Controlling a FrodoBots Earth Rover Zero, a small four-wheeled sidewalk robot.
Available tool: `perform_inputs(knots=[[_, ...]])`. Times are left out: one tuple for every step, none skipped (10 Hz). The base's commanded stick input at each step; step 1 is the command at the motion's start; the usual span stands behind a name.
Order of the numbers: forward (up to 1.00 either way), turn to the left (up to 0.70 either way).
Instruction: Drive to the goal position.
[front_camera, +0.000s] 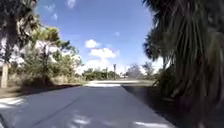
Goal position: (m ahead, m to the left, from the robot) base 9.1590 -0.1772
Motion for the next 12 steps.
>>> perform_inputs(knots=[[0.7, 0.0], [0.7, 0.0], [0.7, 0.0], [0.7, 0.0], [0.7, 0.0], [0.7, 0.0], [0.7, 0.0], [0.7, 0.0], [0.7, 0.05], [0.7, 0.11], [0.7, 0.12], [0.7, 0.08]])
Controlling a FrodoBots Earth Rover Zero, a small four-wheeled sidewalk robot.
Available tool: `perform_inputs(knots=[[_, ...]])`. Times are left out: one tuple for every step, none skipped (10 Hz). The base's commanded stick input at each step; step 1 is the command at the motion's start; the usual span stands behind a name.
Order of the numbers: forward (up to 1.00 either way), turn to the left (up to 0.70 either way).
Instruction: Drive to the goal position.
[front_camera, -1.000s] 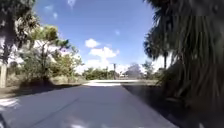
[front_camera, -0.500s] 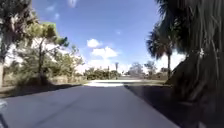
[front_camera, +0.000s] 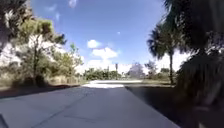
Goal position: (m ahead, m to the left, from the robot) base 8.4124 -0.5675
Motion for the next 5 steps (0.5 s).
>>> perform_inputs(knots=[[0.7, 0.0], [0.7, 0.0], [0.7, 0.0], [0.7, 0.0], [0.7, 0.0]])
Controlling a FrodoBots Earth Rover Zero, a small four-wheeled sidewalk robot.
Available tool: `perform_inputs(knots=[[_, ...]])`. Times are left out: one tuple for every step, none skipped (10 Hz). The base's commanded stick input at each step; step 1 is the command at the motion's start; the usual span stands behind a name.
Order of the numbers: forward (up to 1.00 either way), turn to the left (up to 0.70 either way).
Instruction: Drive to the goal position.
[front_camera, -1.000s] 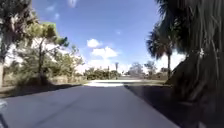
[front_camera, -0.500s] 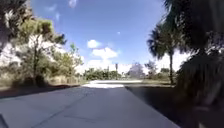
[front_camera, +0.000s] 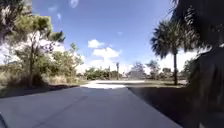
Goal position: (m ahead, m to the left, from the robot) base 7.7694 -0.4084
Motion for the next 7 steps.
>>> perform_inputs(knots=[[0.7, 0.0], [0.7, 0.0], [0.7, 0.0], [0.7, 0.0], [0.7, 0.0], [0.7, 0.0], [0.7, 0.0]])
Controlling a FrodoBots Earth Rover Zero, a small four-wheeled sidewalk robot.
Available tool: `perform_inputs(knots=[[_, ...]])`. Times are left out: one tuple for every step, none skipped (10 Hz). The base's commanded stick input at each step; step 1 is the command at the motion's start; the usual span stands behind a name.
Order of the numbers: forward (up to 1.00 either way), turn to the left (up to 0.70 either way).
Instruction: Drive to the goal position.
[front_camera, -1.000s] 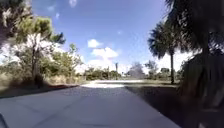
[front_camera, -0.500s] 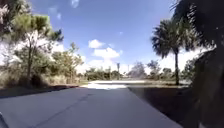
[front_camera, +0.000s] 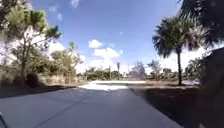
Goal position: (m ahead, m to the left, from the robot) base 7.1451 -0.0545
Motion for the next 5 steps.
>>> perform_inputs(knots=[[0.7, 0.0], [0.7, 0.0], [0.7, 0.0], [0.7, 0.0], [0.7, 0.0]])
